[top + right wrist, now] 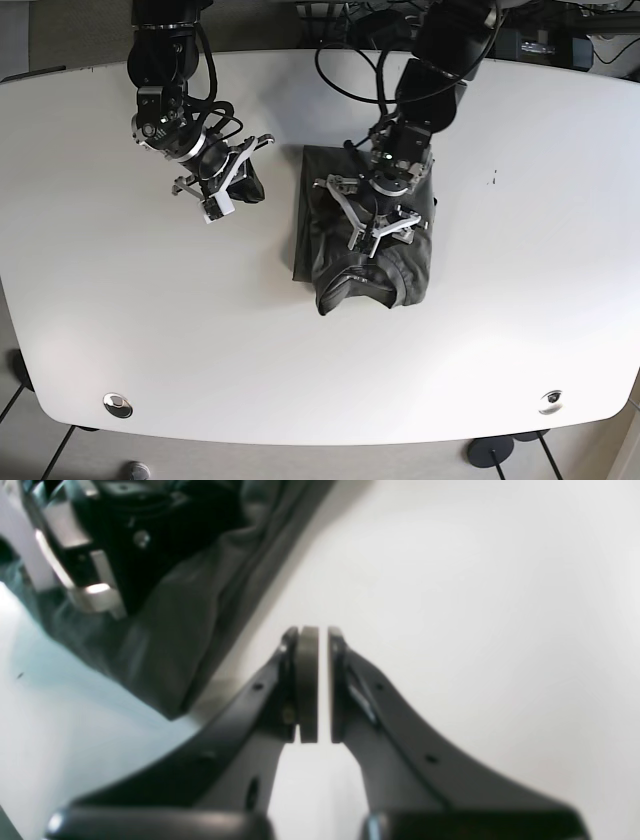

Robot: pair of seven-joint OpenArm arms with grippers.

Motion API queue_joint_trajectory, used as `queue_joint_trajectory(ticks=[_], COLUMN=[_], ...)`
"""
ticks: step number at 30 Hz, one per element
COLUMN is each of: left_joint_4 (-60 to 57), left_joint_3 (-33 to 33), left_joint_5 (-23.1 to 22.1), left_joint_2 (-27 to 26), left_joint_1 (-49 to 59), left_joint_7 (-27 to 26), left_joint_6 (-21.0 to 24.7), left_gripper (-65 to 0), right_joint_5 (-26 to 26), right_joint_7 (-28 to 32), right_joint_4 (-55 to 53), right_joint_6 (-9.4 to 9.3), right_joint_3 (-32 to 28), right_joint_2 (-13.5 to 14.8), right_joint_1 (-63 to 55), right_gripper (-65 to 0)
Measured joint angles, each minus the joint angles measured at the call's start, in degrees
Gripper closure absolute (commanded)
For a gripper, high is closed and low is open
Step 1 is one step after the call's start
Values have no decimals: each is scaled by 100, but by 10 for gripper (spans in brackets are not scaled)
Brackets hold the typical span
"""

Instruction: Fold the T-shirt properly

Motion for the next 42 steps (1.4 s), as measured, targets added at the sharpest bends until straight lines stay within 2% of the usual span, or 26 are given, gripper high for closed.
queue_joint_trajectory(ticks=[1, 2, 5, 6, 9, 12, 15, 18, 20, 23, 28, 31, 32, 35, 37, 39, 41, 42], left_joint_4=[39, 79, 81, 63, -282, -1386, -2181, -2813, -2806, -2345, -999, 127, 363, 798, 1217, 1545, 1912, 2057], left_joint_3=[-223, -662, -1467, -1801, -2437, -3460, -3705, -3705, -3724, -4096, -4444, -4406, -4358, -3856, -3541, -3324, -2820, -2559], left_joint_5=[-61, -144, -256, -299, -317, -96, 201, 96, 63, -387, -901, -984, -933, -227, -66, 15, 212, 232], left_joint_2=[-164, -356, -826, -1145, -2103, -3165, -3797, -4142, -4157, -4113, -4113, -3547, -3333, -2745, -2214, -1794, -1397, -1285], left_joint_1=[20, 22, -2, 7, 13, 7, -11, -223, -221, -125, -170, -188, -195, -188, -160, -177, -136, -74], left_joint_7=[9, 208, 682, 780, 953, 1095, 968, 356, 341, 520, 1777, 1840, 1840, 1939, 1937, 1878, 1897, 1897], left_joint_6=[-352, -831, -1858, -2293, -2909, -3641, -3720, -3779, -3779, -3797, -3781, -3781, -3807, -3801, -3810, -3799, -3805, -3797], left_gripper=[-471, -471, -469, -469, -469, -469, -469, -469, -469, -469, -469, -469, -469, -469, -469, -469, -471, -471], right_joint_5=[-2, 0, -4, 0, -2, -4, 4, 2, 2, 4, -13, -22, -26, -44, -42, -13, -96, -125], right_joint_7=[-2, 0, 0, 0, -2, -2, -2, 4, -4, 9, -44, -22, -26, -24, -2, 0, -2, -13], right_joint_4=[0, 0, 0, 0, 0, 105, 223, 358, 404, 584, 901, 1027, 1027, 1027, 1027, 1012, 896, 872], right_joint_6=[-2, 0, -2, 0, -2, -2, 0, 0, 0, -2, 0, 0, 0, -4, 0, 74, -52, -39], right_joint_3=[11, 13, 13, 13, 11, 11, 9, 9, 9, 4, 155, 166, 164, 181, 181, 428, 822, 881], right_joint_2=[0, 0, 2, -2, -13, -13, -15, -11, -13, -15, -205, -201, -186, -140, -162, -173, -136, -101], right_joint_1=[0, 0, 0, 0, 0, -7, -28, -33, -39, -90, -181, -155, -151, -120, -122, -149, -149, -164], right_gripper=[-24, -24, -24, -24, -24, -24, -24, -24, -24, -24, -24, -24, -24, -24, -24, -24, -24, -24])
